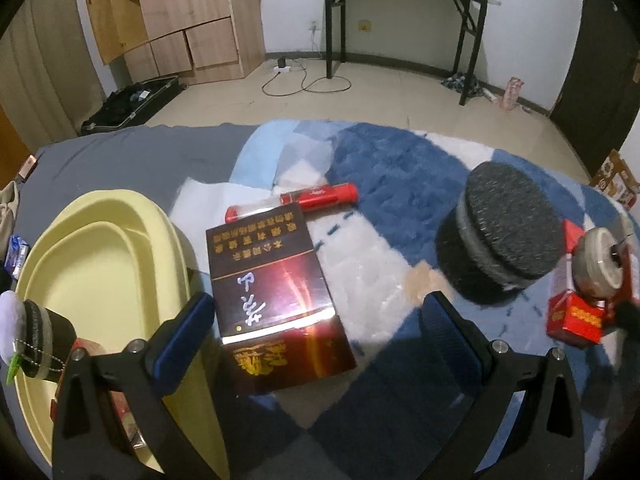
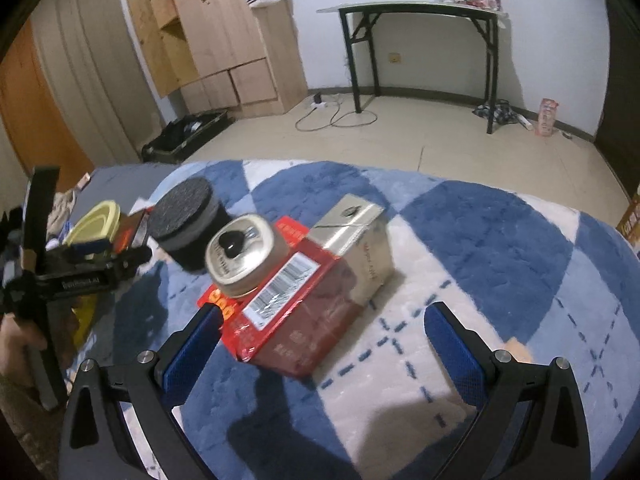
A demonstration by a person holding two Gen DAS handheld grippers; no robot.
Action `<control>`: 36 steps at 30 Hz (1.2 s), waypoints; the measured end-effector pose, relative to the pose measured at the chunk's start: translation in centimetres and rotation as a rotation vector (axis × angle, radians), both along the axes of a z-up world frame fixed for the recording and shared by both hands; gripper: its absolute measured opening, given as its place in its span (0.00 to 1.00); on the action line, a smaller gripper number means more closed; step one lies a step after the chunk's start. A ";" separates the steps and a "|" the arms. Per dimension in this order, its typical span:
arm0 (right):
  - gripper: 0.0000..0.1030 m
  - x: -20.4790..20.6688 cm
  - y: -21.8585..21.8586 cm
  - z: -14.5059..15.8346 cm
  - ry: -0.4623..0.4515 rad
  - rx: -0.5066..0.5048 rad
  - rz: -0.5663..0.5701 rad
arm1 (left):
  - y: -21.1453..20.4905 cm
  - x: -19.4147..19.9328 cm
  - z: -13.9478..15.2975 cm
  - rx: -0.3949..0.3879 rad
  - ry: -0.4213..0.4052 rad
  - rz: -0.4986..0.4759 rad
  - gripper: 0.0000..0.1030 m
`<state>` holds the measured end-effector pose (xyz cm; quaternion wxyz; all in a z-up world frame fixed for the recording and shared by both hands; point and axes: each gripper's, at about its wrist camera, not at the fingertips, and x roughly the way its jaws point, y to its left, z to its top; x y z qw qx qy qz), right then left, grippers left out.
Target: Organize rigid objects
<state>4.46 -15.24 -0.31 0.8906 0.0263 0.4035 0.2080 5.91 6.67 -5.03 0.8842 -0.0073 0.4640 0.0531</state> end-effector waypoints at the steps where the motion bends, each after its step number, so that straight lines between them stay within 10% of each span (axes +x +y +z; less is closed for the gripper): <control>1: 0.96 0.1 -0.2 0.0 -0.002 0.009 -0.006 | -0.2 0.0 -0.1 0.013 -0.003 -0.004 1.00; 18: 0.95 -0.2 -1.4 0.0 0.010 0.011 -0.023 | -1.0 -0.1 -0.8 -0.098 0.024 -0.097 1.00; 22: 0.82 -0.2 -1.6 0.1 0.004 0.021 -0.019 | -0.9 -0.1 -0.7 -0.088 0.016 -0.095 0.94; 26: 0.68 -0.4 -1.6 0.1 0.003 0.020 -0.017 | -1.0 -0.1 -0.2 -0.104 0.010 -0.111 0.67; 28: 0.48 -0.3 -1.6 0.0 0.011 0.008 -0.012 | -1.0 -0.2 0.0 -0.112 0.012 -0.123 0.65; 36: 0.37 -0.2 -1.9 0.1 0.020 0.017 -0.011 | -0.6 0.2 -0.2 -0.130 0.005 -0.117 0.69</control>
